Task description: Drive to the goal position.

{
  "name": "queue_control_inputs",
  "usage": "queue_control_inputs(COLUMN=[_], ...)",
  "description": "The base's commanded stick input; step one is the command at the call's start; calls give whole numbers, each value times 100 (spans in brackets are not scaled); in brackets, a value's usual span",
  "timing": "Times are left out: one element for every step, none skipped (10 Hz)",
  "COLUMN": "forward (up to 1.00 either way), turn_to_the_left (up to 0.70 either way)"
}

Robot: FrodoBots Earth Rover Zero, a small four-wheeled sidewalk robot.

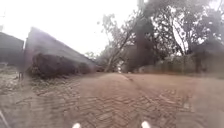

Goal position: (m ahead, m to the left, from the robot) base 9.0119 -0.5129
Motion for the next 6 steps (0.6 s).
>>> queue_control_inputs(forward=[70, 70, 70, 70, 70, 70], turn_to_the_left=[1, 3, 3, 2, -29, -11])
